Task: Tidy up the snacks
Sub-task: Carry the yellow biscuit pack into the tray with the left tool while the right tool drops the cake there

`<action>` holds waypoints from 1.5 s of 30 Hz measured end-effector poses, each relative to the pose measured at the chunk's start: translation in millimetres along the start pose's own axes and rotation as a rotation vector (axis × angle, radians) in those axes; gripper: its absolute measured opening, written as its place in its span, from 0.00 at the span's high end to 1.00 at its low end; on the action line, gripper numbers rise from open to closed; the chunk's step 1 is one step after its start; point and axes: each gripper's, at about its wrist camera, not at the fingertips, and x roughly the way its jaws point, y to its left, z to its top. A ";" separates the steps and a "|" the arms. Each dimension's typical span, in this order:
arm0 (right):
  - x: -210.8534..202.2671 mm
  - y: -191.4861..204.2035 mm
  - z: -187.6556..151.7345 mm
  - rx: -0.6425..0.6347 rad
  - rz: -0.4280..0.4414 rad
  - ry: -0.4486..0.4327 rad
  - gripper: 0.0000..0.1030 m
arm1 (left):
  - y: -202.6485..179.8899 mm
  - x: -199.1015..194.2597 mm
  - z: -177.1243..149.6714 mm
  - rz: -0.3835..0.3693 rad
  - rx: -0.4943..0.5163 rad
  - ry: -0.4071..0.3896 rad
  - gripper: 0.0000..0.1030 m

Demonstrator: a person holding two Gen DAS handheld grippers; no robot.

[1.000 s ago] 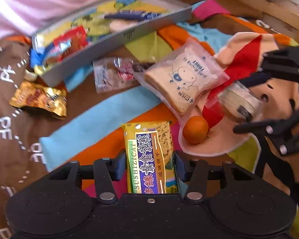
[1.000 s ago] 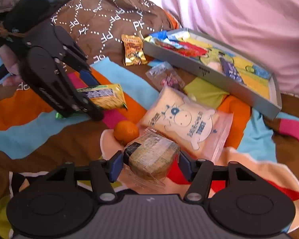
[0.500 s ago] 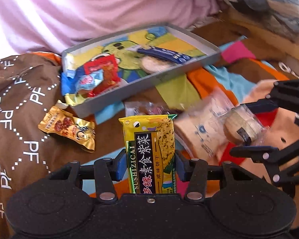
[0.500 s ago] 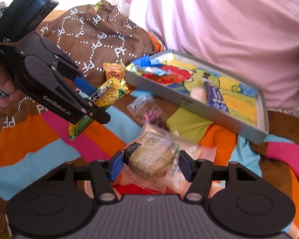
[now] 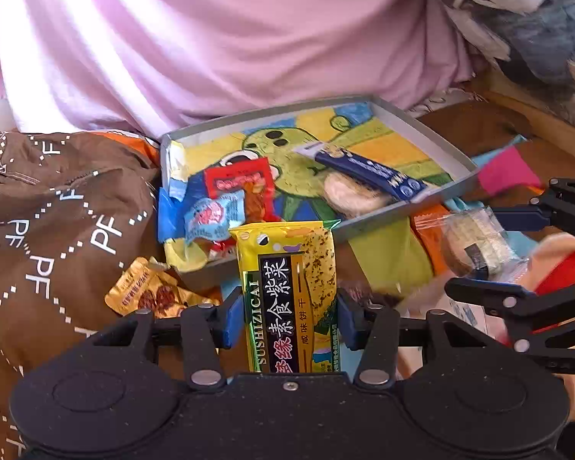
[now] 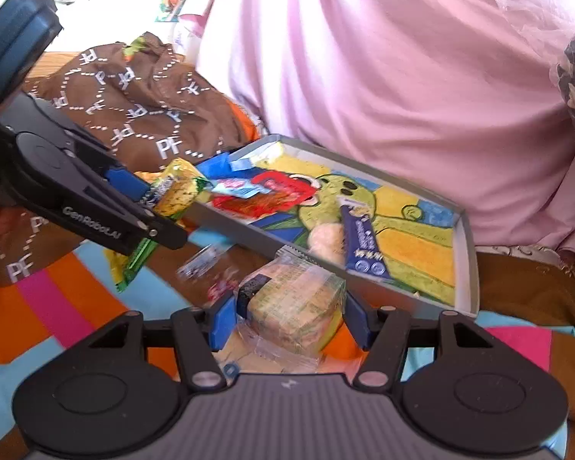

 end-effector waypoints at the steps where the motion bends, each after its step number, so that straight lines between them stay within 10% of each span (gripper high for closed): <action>1: 4.5 -0.5 2.9 -0.008 -0.009 -0.005 0.38 | 0.6 0.7 2.2 0.005 -0.002 -0.006 0.51; 18: 74.9 -27.3 49.0 0.007 -0.166 -0.028 0.37 | 10.0 31.8 55.3 0.142 0.032 -0.208 0.51; 39: 112.9 -15.5 39.0 -0.038 -0.125 -0.010 0.28 | 34.6 91.3 60.5 0.132 -0.073 -0.146 0.50; 45: 108.2 -14.2 41.9 -0.046 -0.132 -0.042 0.14 | 44.8 87.3 62.3 0.096 -0.200 -0.163 0.33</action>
